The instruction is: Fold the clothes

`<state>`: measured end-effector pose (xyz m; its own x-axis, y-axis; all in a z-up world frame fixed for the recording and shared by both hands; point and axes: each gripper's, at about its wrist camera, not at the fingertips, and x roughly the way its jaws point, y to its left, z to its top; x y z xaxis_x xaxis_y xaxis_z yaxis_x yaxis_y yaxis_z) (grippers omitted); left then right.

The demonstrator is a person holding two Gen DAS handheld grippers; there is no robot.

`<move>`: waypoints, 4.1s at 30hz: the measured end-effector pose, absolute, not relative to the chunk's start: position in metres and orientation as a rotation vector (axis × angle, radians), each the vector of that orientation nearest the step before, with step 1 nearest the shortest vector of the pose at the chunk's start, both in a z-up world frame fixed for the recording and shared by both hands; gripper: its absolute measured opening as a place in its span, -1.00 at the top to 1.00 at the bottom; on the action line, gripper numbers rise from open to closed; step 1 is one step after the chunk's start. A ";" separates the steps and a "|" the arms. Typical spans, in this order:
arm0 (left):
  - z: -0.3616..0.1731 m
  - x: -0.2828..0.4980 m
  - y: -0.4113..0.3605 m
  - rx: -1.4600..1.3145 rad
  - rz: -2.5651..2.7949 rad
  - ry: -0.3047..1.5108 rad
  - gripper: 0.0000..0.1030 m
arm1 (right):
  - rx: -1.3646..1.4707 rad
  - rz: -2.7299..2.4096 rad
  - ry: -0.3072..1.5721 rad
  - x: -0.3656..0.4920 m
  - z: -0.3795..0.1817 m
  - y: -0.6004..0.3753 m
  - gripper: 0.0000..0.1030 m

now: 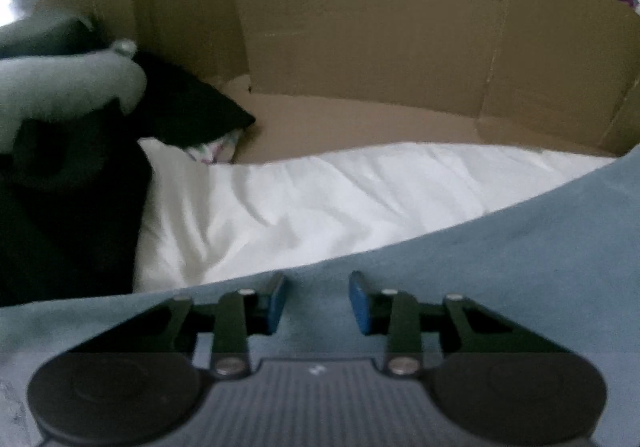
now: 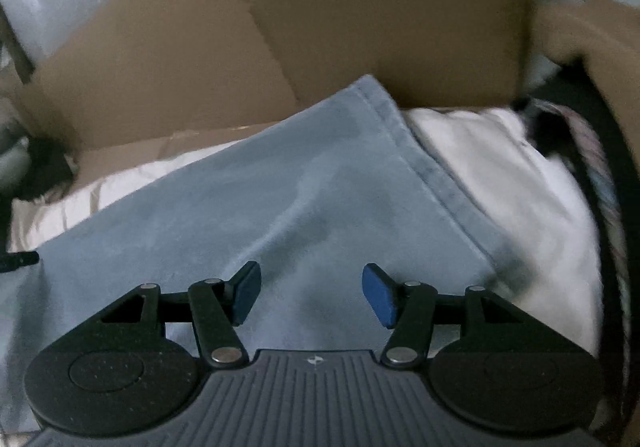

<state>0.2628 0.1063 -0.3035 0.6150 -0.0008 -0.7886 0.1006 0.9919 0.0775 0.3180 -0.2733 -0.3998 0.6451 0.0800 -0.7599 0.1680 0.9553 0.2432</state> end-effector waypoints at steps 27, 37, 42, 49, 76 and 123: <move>-0.285 0.142 0.212 -0.035 0.075 1.069 0.00 | 0.716 -0.283 0.802 0.289 -0.421 -0.350 0.94; -0.283 0.115 0.247 -0.062 0.150 1.105 0.00 | 0.746 -0.300 0.801 0.284 -0.426 -0.355 0.97; -0.278 0.107 0.258 -0.099 0.169 1.108 -0.01 | 0.756 -0.312 0.788 0.279 -0.424 -0.357 0.78; -0.269 0.077 0.275 -0.153 0.224 1.136 -0.06 | 0.860 -0.269 0.790 0.267 -0.437 -0.353 0.19; -0.275 0.033 0.293 -0.480 0.241 1.134 -0.21 | 1.233 -0.281 0.662 0.269 -0.486 -0.345 0.23; -0.337 0.032 0.295 -0.821 0.078 1.063 0.59 | 1.266 -0.150 0.576 0.320 -0.481 -0.303 0.88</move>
<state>0.0321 0.2949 -0.3369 0.5128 -0.3178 -0.7975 -0.4310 0.7080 -0.5594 0.3199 -0.3032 -0.4810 0.8497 0.2032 -0.4865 0.4151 0.3112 0.8549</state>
